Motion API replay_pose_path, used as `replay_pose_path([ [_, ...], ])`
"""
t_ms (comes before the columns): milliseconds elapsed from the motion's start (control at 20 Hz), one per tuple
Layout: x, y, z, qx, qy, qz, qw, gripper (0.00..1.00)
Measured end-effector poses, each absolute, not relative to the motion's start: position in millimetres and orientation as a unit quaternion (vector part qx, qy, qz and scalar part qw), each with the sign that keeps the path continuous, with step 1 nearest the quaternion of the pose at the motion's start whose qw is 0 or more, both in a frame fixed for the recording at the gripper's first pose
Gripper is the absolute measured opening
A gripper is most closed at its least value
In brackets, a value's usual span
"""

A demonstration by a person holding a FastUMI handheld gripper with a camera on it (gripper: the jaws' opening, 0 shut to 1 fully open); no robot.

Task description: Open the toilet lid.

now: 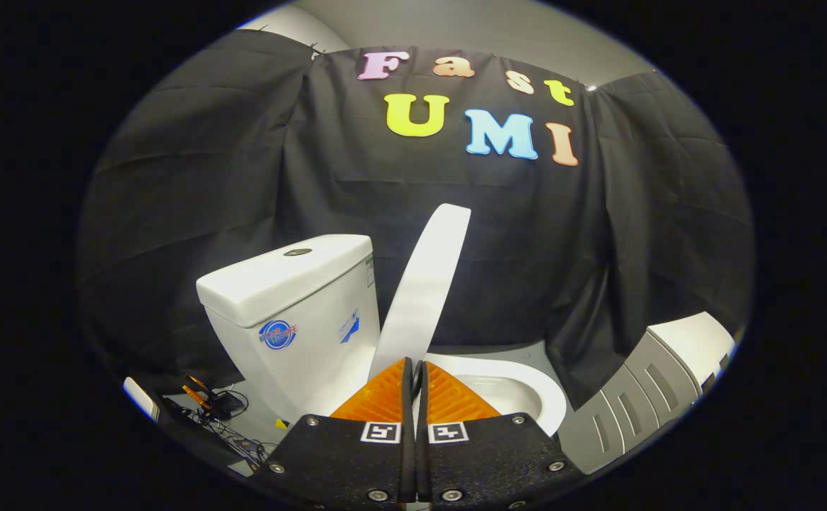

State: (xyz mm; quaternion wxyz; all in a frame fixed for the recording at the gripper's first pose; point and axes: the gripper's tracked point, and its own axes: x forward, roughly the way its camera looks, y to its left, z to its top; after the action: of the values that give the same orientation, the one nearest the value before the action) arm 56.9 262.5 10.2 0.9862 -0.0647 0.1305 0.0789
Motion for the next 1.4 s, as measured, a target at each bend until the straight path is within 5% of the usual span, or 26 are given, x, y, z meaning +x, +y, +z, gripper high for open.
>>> replay_pose_path([
  [1400, 71, 369, 14, -0.129, 0.069, 0.2, 0.969, 0.02],
])
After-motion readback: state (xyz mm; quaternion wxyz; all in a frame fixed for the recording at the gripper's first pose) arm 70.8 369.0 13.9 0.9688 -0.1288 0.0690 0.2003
